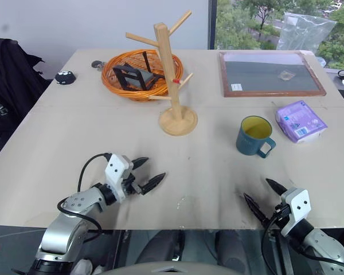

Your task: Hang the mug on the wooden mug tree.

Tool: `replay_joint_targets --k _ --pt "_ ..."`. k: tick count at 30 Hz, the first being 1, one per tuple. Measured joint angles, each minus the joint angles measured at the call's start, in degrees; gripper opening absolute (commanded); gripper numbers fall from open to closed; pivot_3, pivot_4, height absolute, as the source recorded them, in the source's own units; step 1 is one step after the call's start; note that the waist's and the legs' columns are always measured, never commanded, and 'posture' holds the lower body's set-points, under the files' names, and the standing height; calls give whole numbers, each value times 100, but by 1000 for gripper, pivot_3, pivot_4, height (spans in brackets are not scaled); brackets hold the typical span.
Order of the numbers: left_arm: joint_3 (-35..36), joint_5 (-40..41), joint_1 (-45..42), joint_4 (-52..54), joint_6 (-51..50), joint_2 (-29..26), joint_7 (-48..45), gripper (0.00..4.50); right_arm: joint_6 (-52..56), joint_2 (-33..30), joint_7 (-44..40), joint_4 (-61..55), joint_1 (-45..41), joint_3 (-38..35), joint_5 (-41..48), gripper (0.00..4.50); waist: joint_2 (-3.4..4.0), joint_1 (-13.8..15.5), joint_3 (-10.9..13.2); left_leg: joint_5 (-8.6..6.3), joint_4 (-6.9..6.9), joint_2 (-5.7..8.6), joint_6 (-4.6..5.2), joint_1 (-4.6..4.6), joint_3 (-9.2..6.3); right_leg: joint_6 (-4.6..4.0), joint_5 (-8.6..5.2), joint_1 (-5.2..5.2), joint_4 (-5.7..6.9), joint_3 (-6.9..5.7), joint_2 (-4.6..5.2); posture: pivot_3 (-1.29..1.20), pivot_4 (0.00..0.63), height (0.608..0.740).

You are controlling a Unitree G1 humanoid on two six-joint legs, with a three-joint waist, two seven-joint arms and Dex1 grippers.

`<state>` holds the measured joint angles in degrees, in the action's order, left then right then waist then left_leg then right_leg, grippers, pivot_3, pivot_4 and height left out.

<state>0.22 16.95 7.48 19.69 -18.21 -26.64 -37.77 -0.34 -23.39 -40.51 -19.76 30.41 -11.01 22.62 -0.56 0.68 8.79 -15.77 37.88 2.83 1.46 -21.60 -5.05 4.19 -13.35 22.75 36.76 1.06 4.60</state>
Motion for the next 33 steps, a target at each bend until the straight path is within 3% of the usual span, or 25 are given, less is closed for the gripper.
replay_joint_targets --k 6,23,26,33 --pt "35 388 650 456 -178 -56 -206 4464 7 -41 -25 85 -261 3 -2 4500 -1 -39 -1 -2 -1 -4 3 -2 7 -17 -10 1 -6 3 3 0 150 740" --pt "39 452 581 458 -178 -161 -314 4464 6 119 136 106 -274 3 -39 4500 2 10 -6 -2 0 -3 3 -2 3 -19 -11 -1 -5 -2 1 0 150 740" --pt "21 451 515 458 -172 -205 -345 4464 31 365 556 40 -293 -13 -144 4500 3 10 -6 -2 -1 -3 2 -2 2 -19 -11 -1 -5 -2 1 0 150 740" --pt "-106 633 -116 487 -216 -440 -829 4464 1003 1127 2392 -584 -781 -1 -730 4500 5 3 -7 -1 0 -1 1 -2 5 -20 -11 2 -4 2 0 0 150 740"
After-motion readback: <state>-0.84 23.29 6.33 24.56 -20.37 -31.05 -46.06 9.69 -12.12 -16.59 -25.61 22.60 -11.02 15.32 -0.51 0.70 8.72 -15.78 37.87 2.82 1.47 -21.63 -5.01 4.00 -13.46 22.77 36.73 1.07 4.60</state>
